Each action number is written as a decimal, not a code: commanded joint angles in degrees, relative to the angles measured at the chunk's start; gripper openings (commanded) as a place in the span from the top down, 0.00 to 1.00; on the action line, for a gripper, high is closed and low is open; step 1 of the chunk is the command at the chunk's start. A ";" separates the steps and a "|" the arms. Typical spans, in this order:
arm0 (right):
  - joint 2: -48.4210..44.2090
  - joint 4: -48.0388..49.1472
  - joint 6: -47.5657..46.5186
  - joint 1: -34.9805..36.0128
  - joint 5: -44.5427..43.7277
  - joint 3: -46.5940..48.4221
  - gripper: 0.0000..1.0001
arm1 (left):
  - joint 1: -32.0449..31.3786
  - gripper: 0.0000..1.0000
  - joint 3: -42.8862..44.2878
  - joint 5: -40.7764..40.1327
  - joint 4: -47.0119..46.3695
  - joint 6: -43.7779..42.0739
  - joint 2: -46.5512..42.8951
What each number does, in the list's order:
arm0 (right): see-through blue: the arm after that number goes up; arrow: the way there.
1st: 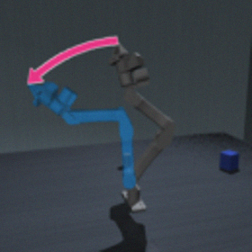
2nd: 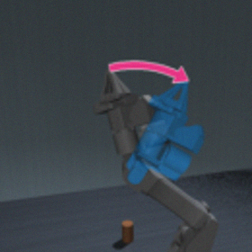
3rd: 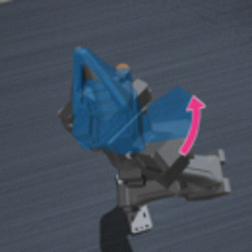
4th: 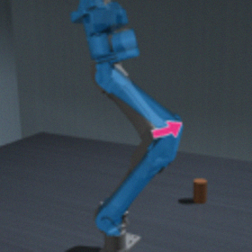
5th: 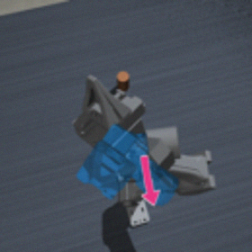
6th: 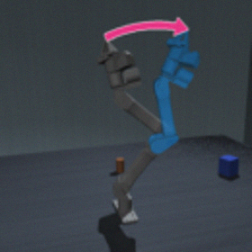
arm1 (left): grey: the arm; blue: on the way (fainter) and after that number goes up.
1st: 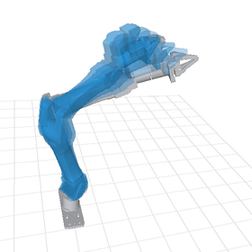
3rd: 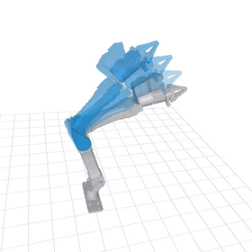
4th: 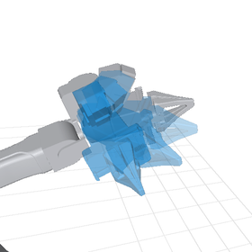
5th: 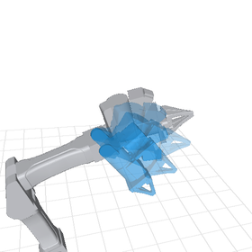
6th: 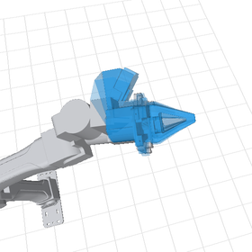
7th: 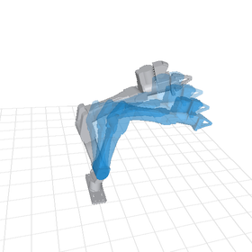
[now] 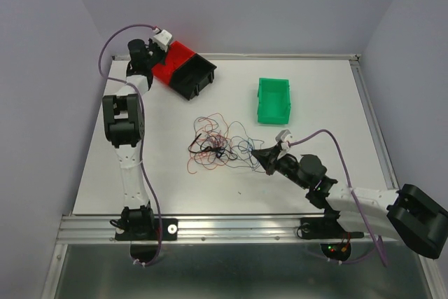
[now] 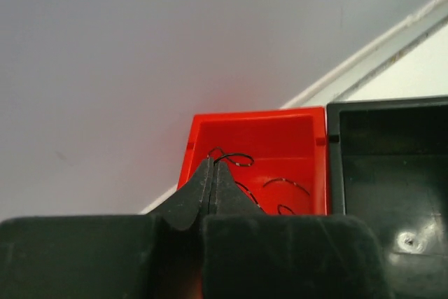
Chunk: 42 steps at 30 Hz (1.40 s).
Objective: Untangle the cables
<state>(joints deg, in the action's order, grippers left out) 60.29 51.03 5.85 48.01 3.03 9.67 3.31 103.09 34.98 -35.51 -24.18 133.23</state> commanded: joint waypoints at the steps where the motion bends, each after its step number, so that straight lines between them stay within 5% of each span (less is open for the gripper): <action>1: -0.97 2.85 0.13 0.07 0.84 0.00 0.99 | -0.06 1.00 13.57 -3.51 20.84 -10.78 3.43; 5: -0.44 2.85 0.30 0.07 1.19 0.26 1.00 | -0.50 1.00 22.84 -7.55 33.19 -16.67 8.88; 17: 3.78 3.38 1.01 -0.02 1.19 2.54 1.00 | -3.48 1.00 19.96 -11.67 47.54 -30.56 9.41; 29: 6.24 4.52 1.62 -0.02 1.46 3.34 0.99 | -5.60 0.98 21.28 -13.80 43.77 -25.65 8.98; 33: 6.85 4.52 2.41 0.07 0.14 3.51 1.00 | -5.60 0.77 20.75 -13.01 43.15 -24.42 5.39; 42: 7.91 4.43 4.34 -0.02 -2.76 5.00 0.99 | -5.60 0.47 17.15 -12.65 40.95 -20.82 -3.58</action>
<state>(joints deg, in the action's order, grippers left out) 67.68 51.75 8.69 48.01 2.96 10.92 -2.44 120.33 21.87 8.82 -47.53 139.96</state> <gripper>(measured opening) 0.012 0.495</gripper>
